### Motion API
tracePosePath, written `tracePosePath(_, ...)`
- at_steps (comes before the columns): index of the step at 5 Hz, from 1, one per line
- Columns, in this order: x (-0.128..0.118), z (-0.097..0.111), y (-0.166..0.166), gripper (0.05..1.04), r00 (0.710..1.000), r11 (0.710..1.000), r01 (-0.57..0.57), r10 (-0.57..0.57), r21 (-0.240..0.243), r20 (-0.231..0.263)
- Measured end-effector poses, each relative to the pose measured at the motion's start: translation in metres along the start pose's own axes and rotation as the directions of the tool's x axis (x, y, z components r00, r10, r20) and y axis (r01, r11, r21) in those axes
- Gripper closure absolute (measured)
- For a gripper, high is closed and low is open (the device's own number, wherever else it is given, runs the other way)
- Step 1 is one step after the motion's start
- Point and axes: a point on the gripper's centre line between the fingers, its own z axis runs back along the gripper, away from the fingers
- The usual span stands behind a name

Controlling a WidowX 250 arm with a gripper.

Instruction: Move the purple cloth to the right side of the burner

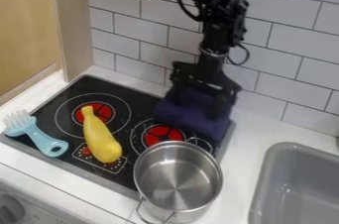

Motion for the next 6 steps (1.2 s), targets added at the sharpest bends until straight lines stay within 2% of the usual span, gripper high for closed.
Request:
tracePosePath(2,-0.008,0.002,-0.005,0.084,0.999,0.999,-0.030,0.030,0.011,-0.032)
tracePosePath(3,-0.008,0.004,-0.004,0.084,0.999,1.000,0.006,-0.006,0.019,-0.038)
tracePosePath(4,0.006,0.008,-0.001,0.084,0.995,0.995,0.091,-0.092,0.028,0.045)
tracePosePath(5,0.012,0.014,0.004,0.084,0.985,0.991,0.123,-0.128,0.046,0.114)
tracePosePath(6,0.014,0.016,0.006,0.084,0.985,0.991,0.130,-0.134,0.043,0.112)
